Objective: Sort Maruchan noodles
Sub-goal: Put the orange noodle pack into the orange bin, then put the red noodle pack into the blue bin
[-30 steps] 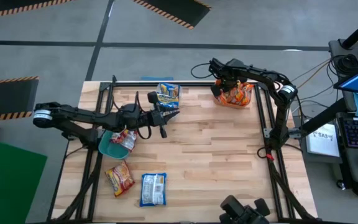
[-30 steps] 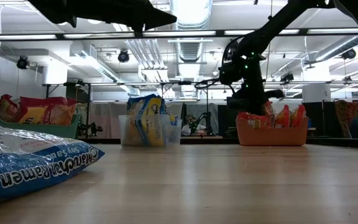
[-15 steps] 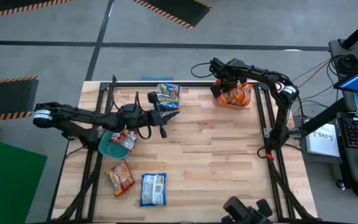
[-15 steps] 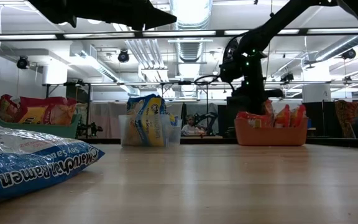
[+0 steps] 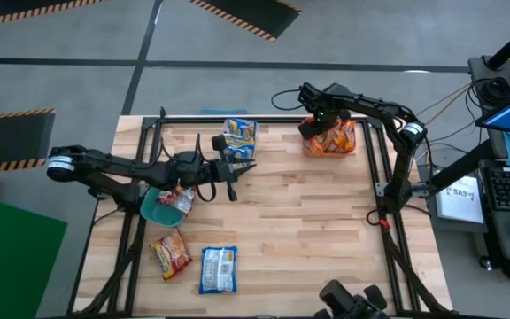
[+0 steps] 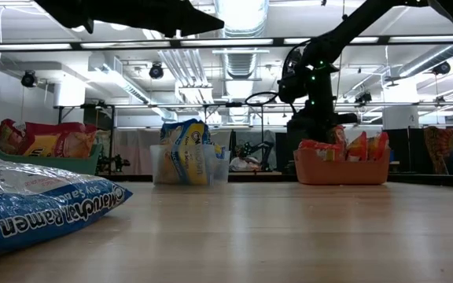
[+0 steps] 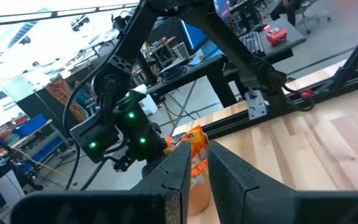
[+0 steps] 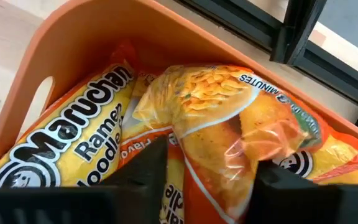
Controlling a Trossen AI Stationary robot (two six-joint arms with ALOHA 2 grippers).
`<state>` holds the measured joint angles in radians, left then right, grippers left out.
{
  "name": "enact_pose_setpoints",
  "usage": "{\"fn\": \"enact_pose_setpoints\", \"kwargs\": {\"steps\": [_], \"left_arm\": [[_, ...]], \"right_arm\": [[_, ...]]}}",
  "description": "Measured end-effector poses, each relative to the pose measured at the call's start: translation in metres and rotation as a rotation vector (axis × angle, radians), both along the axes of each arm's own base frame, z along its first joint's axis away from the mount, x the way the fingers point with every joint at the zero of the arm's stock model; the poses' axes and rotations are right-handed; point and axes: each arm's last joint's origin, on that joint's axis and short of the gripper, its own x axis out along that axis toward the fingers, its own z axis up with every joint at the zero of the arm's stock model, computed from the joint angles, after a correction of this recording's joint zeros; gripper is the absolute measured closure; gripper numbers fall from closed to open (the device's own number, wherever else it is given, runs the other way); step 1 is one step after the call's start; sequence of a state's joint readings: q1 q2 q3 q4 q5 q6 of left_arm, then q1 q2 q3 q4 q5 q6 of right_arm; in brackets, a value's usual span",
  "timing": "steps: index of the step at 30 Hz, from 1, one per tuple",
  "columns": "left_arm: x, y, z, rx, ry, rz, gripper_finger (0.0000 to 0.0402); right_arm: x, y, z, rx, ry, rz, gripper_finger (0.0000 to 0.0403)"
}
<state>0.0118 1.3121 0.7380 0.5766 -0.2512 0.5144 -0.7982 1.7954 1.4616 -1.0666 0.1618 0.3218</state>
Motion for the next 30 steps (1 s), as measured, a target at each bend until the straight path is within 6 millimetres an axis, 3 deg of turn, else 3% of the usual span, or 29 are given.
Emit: {"fn": "enact_pose_setpoints", "kwargs": {"steps": [6,14,19,22,25,30], "left_arm": [[0.0,-0.003,-0.001,-0.011,0.008,-0.009,0.0365],[0.002,-0.002,-0.006,-0.063,0.021,-0.007,0.0365],[0.006,-0.002,-0.012,-0.101,0.036,-0.005,0.0365],[0.008,-0.003,-0.017,-0.129,0.056,-0.003,0.0365],[0.009,-0.003,-0.02,-0.157,0.069,0.0,0.0365],[0.009,-0.003,-0.024,-0.205,0.085,0.004,0.0365]], "right_arm": [[-0.002,0.002,0.011,-0.005,0.001,0.008,0.0215],[-0.012,0.021,0.072,-0.105,-0.094,0.026,0.018],[-0.016,0.06,0.111,-0.26,-0.261,0.122,0.0177],[-0.015,0.094,0.123,-0.357,-0.387,0.236,0.0177],[-0.016,0.129,0.124,-0.433,-0.516,0.355,0.0177],[-0.028,0.178,0.104,-0.506,-0.714,0.527,0.0177]]}}
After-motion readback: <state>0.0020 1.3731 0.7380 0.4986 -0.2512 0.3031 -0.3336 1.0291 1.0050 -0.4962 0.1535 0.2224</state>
